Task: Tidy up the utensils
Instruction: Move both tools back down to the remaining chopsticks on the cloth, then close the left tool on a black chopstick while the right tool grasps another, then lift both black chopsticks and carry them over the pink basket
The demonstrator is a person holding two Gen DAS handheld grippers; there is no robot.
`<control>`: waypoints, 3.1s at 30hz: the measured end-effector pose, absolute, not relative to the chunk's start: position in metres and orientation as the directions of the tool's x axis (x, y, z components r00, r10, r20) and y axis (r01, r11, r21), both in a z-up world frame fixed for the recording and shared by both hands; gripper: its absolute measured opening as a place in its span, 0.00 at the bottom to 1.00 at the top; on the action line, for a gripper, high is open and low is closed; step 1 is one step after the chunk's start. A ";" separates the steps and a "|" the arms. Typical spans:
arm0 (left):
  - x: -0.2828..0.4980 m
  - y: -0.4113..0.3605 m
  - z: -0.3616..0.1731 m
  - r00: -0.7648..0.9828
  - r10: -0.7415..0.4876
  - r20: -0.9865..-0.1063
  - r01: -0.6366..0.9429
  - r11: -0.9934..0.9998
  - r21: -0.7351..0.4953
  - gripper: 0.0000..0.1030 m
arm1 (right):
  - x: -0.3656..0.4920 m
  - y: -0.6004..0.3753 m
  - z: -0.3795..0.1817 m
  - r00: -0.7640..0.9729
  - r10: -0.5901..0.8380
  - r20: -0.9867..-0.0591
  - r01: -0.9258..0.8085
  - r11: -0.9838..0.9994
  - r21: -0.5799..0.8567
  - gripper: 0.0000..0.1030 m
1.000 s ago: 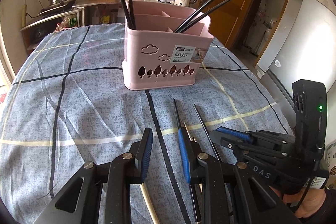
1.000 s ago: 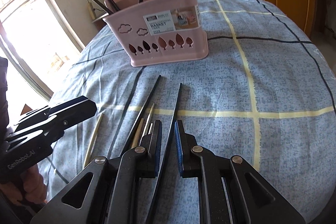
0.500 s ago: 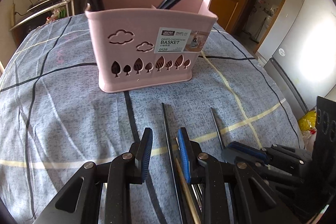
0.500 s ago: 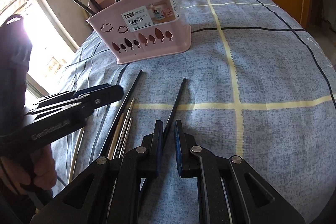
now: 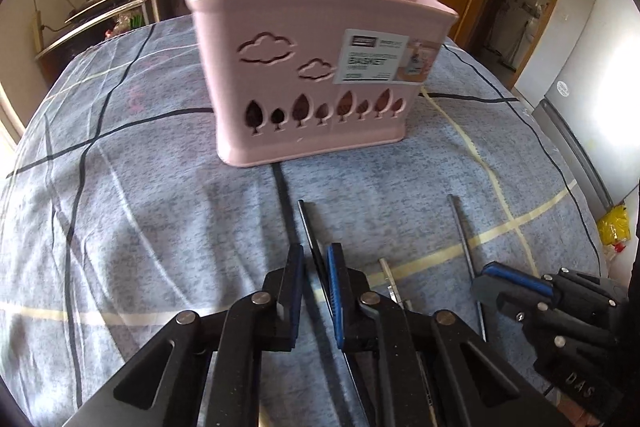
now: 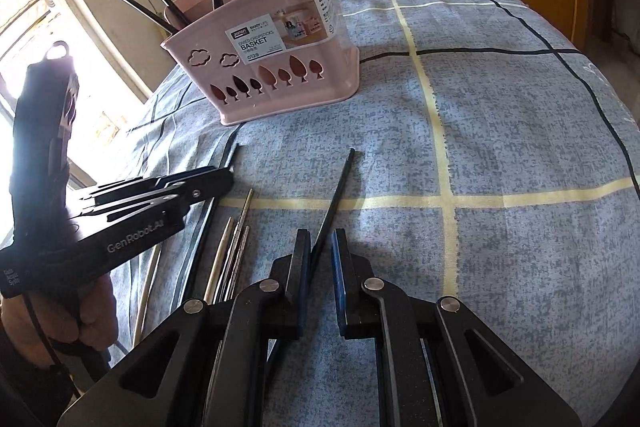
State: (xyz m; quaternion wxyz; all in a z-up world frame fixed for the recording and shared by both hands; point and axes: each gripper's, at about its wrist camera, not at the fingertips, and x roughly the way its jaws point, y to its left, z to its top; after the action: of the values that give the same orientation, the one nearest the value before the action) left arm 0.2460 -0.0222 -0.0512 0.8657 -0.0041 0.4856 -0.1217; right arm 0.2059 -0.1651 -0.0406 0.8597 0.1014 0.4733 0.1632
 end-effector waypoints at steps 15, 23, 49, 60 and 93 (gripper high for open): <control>0.242 -0.030 -0.051 0.487 -0.170 -0.857 0.219 0.973 -0.068 0.11 | 0.229 -0.148 -0.040 0.466 0.272 -0.842 -0.174 0.961 0.215 0.08; 0.245 -0.013 -0.037 0.496 -0.232 -0.837 0.172 0.971 -0.167 0.05 | 0.230 -0.151 -0.030 0.478 0.300 -0.825 -0.189 0.953 0.237 0.07; 0.221 0.010 0.126 0.734 -0.308 -0.606 0.246 0.951 -0.187 0.04 | 0.208 -0.182 0.114 0.757 0.346 -0.554 -0.243 0.937 0.252 0.05; 0.212 0.018 0.117 0.721 -0.310 -0.620 0.230 0.951 -0.207 0.04 | 0.198 -0.190 0.111 0.751 0.341 -0.566 -0.229 0.938 0.260 0.05; 0.215 0.053 0.220 0.792 -0.317 -0.522 0.234 0.947 -0.220 0.04 | 0.207 -0.158 0.195 0.801 0.446 -0.398 -0.374 0.893 0.249 0.04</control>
State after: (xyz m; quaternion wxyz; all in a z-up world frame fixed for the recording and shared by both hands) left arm 0.2147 0.0528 0.2195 0.9439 -0.0723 0.2875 -0.1457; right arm 0.2066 -0.1581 0.1954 0.9457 0.0795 0.2286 0.2168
